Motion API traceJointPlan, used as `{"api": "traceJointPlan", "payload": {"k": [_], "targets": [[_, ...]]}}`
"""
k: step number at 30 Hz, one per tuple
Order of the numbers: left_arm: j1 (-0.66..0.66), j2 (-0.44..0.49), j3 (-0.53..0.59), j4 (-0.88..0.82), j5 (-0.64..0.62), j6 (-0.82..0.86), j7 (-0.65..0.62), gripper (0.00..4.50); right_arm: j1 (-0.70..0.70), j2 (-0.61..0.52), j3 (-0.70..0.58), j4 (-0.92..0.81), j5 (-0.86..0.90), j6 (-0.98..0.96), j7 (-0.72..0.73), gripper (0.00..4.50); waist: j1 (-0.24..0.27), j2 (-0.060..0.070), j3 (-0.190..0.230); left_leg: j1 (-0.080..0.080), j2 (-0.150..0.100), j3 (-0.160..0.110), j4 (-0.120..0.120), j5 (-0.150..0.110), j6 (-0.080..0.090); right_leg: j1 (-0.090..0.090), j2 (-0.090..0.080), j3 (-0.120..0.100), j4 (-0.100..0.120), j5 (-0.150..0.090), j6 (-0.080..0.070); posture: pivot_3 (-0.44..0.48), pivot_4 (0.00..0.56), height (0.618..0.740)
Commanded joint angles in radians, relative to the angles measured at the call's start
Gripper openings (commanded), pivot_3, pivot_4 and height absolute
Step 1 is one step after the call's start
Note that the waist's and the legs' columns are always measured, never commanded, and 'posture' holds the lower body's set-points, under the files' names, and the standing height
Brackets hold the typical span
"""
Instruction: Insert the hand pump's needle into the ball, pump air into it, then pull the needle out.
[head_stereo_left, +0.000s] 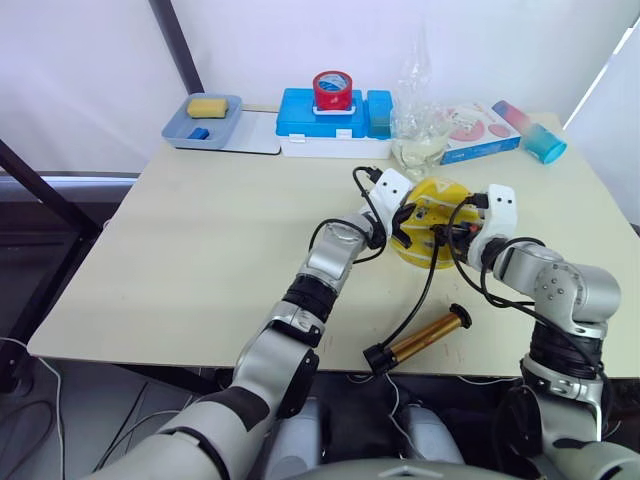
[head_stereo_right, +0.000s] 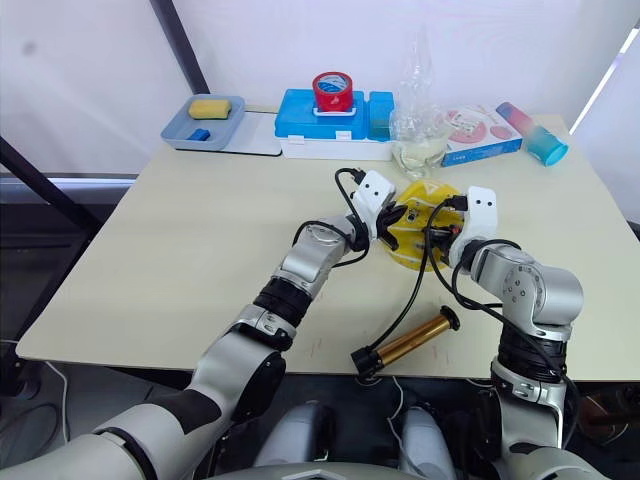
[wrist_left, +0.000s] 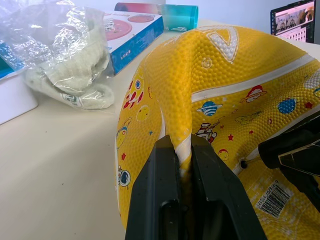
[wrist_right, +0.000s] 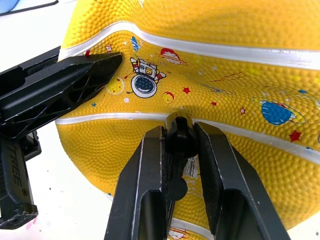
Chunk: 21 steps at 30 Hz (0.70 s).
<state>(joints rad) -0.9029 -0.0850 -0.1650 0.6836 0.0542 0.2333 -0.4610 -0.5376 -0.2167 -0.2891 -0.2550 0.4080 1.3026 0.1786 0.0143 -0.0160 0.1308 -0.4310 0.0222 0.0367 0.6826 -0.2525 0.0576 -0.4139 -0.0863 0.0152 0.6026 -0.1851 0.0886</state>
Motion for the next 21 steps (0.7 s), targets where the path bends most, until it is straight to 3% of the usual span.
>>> {"api": "traceJointPlan", "payload": {"k": [1,12,21], "targets": [[0.002,-0.021,-0.024,0.019,-0.001,0.011,-0.015,0.0,-0.021,-0.044,0.058,-0.024,-0.002,-0.033,0.03,0.3,0.0,0.0,0.0,0.0,0.0,0.0,0.0,0.0,0.0,0.0,0.0,0.0,0.0,0.0,0.0,0.0,0.15,0.729],[-0.023,-0.024,-0.03,0.048,0.0,-0.009,-0.04,0.0,-0.092,-0.293,0.388,0.002,-0.078,-0.015,0.136,0.3,0.002,0.0,0.0,0.0,0.0,-0.001,0.0,0.0,0.0,0.0,0.0,-0.001,-0.001,0.0,0.0,0.0,0.15,0.729],[-0.038,-0.028,-0.032,0.076,-0.004,-0.015,-0.07,0.0,-0.15,-0.256,0.465,0.118,-0.114,0.048,0.131,0.3,0.002,0.0,0.0,0.0,0.0,-0.002,0.0,0.0,0.0,0.001,-0.001,-0.002,-0.002,0.0,0.0,0.0,0.15,0.729]]}}
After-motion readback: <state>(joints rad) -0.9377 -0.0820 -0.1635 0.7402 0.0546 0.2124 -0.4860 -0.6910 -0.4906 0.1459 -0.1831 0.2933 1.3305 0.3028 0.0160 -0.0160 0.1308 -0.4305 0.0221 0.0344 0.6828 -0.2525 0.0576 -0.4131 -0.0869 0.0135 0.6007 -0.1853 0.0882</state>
